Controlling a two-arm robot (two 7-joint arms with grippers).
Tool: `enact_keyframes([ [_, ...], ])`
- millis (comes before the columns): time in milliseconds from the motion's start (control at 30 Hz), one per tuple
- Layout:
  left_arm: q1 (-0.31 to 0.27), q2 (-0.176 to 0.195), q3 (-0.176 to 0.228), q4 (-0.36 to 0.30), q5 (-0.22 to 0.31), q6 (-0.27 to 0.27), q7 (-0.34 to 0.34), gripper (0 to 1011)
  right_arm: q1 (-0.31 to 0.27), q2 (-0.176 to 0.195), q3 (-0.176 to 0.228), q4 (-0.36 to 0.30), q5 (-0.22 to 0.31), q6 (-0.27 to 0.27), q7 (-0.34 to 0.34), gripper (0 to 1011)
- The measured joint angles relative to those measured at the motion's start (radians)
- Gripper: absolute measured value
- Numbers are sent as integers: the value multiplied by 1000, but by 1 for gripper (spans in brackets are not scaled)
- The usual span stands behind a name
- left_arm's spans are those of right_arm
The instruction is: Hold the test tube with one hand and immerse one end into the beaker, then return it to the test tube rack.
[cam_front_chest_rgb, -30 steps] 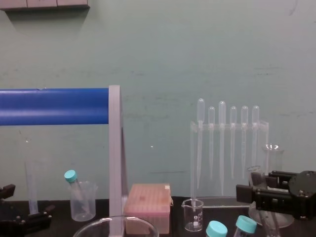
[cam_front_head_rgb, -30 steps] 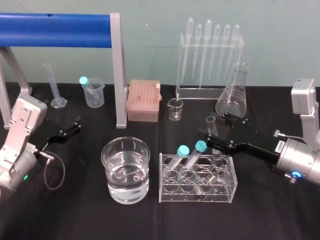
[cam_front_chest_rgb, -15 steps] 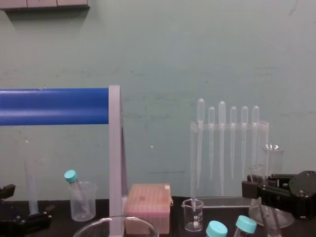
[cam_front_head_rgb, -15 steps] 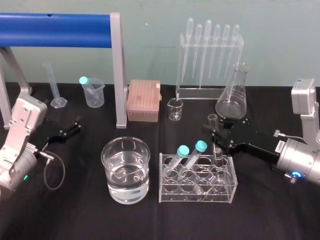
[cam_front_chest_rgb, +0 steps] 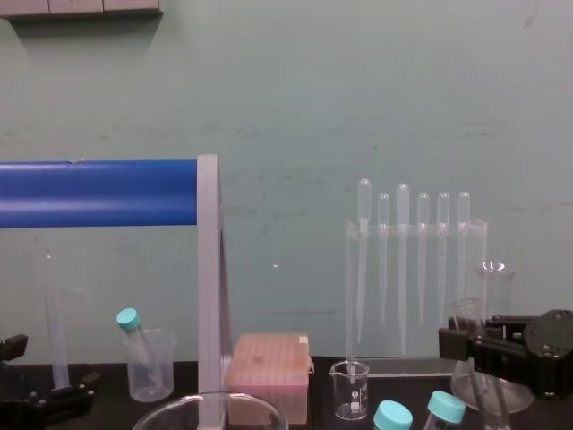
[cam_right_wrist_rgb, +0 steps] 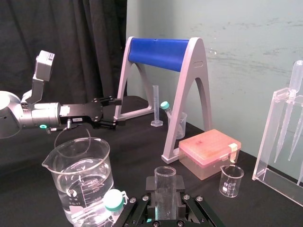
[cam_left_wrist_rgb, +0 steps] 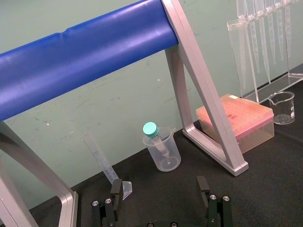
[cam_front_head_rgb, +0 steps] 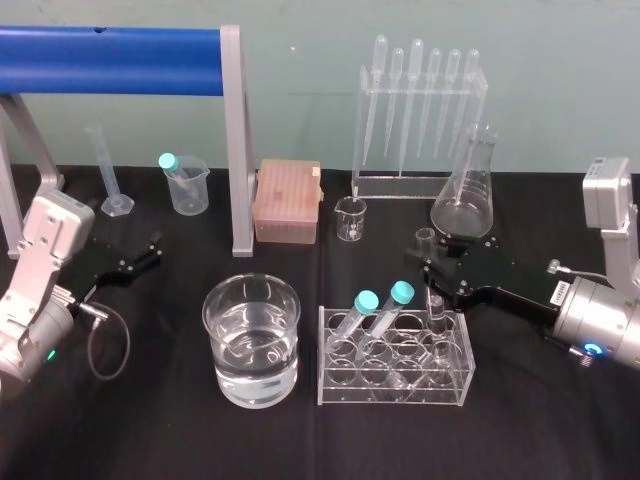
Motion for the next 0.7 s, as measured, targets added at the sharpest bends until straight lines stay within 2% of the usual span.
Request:
enact_keyframes([
  [133, 0, 0, 0, 0, 0, 0, 0, 1000, -2, 2, 7, -6, 9, 0, 0, 228],
  [333, 0, 0, 0, 0, 0, 0, 0, 1000, -11, 10, 39, -35, 45, -7, -4, 228],
  [533, 0, 0, 0, 0, 0, 0, 0, 1000, -15, 13, 86, -70, 100, -22, -12, 228],
  [700, 0, 0, 0, 0, 0, 0, 0, 1000, -1, -1, 115, -77, 156, -31, -10, 228],
])
